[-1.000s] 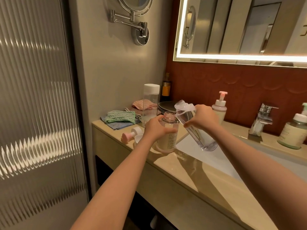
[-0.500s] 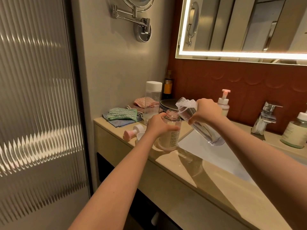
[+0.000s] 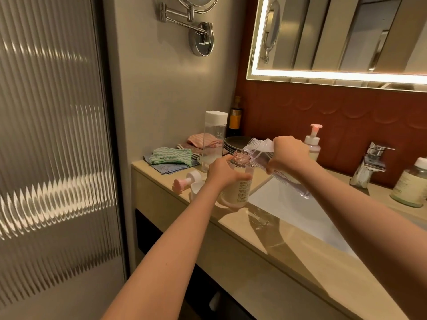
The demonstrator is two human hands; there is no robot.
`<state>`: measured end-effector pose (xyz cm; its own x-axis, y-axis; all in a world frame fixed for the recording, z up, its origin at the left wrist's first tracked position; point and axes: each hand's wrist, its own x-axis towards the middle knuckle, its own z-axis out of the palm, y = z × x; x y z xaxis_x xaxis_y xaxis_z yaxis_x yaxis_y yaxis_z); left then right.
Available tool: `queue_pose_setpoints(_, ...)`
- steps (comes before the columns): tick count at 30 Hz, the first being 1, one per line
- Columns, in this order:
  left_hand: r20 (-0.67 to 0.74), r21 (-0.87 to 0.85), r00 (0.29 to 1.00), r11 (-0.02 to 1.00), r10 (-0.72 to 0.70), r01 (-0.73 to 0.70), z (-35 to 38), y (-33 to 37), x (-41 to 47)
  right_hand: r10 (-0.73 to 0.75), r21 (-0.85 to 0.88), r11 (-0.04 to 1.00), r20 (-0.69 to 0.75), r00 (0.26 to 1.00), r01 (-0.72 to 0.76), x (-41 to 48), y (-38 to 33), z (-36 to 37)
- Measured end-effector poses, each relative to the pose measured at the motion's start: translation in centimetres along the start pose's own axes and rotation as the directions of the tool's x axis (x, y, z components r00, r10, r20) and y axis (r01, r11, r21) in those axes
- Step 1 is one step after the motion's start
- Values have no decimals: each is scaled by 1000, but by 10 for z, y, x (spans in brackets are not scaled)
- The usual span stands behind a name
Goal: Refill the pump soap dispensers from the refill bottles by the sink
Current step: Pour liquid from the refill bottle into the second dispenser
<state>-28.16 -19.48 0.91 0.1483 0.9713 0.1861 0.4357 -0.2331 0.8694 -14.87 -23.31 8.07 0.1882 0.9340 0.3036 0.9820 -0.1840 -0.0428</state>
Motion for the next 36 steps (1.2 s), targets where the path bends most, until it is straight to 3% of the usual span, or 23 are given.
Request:
queue_pose_setpoints(18,-135,1,991,1000,-3,3,14,3,-7,37,-61,997,-25,999,-38,-3,-8,2)
queue_pose_setpoints(36,-136,-28,991,1000,-14,11,16,1,-8,32,-137,990,-56,998,-39,-3,-13,1)
